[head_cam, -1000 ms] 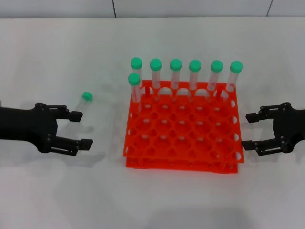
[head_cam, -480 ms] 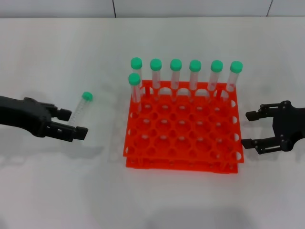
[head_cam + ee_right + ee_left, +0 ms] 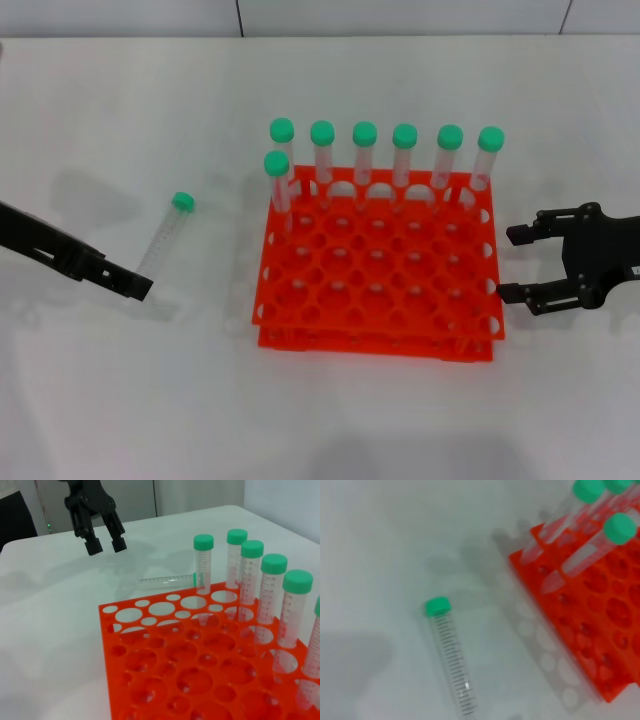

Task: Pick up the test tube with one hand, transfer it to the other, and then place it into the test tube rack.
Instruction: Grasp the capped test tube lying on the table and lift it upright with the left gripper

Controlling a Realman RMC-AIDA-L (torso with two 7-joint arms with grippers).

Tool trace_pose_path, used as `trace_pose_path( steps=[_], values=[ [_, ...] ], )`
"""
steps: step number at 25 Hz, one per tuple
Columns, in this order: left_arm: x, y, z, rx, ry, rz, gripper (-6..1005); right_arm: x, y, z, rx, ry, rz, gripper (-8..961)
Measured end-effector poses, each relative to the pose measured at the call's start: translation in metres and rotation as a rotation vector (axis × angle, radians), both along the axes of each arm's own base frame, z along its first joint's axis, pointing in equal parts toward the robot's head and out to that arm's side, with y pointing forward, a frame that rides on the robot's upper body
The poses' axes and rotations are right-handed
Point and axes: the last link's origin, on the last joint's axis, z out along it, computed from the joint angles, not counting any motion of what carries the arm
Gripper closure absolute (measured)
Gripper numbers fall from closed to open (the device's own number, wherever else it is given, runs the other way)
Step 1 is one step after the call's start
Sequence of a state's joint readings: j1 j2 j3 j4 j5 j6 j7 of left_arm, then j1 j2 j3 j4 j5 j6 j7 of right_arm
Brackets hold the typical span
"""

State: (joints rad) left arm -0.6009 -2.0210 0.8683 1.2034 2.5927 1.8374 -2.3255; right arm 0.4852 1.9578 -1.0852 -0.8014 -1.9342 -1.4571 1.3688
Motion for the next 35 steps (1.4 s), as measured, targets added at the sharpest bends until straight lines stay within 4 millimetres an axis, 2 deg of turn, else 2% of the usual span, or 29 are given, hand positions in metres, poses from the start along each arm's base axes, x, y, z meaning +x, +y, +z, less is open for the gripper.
trace_pose_path(
  steps=[8, 19, 35],
  values=[
    [0.007, 0.012, -0.004, 0.015, 0.071, 0.026, 127, -0.003, 0.000, 0.000, -0.012, 0.004, 0.010, 191],
    [-0.002, 0.014, -0.011, 0.028, 0.102, 0.083, 162, -0.006, 0.000, 0.006, -0.022, 0.009, 0.022, 191],
    [-0.005, 0.028, -0.036, 0.032, 0.171, 0.105, 212, -0.009, -0.001, 0.004, -0.030, 0.014, 0.035, 191]
  ],
)
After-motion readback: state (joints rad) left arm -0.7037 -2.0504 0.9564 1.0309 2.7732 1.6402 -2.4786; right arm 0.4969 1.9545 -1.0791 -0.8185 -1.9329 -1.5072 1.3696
